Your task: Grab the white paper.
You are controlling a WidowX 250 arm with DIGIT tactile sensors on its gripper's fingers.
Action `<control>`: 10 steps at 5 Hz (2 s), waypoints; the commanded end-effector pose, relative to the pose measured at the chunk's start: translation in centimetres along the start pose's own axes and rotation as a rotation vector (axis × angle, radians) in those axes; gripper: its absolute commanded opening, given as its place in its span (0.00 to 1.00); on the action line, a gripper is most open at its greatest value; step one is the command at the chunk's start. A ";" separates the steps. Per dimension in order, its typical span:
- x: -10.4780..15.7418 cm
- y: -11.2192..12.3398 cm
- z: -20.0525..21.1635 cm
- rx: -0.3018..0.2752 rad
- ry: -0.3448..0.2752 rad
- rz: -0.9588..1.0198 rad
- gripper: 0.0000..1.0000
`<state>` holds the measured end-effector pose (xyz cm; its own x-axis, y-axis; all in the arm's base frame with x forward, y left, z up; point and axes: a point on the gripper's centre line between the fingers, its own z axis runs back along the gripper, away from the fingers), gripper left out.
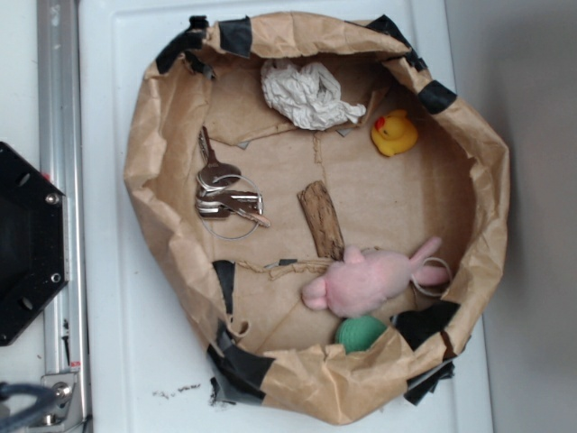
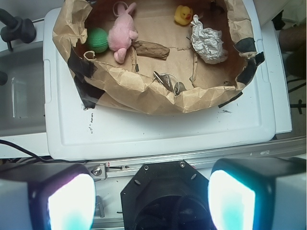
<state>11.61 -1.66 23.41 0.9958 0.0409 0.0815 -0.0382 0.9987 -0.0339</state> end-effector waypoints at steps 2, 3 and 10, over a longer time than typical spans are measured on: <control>4.8 0.9 -2.8 -0.021 -0.006 -0.202 1.00; 8.0 2.0 -5.3 -0.004 0.002 -0.300 1.00; 14.2 2.8 -14.6 0.154 -0.039 -0.477 1.00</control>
<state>25.88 1.58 8.47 0.9165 -0.3978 0.0424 0.3891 0.9109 0.1371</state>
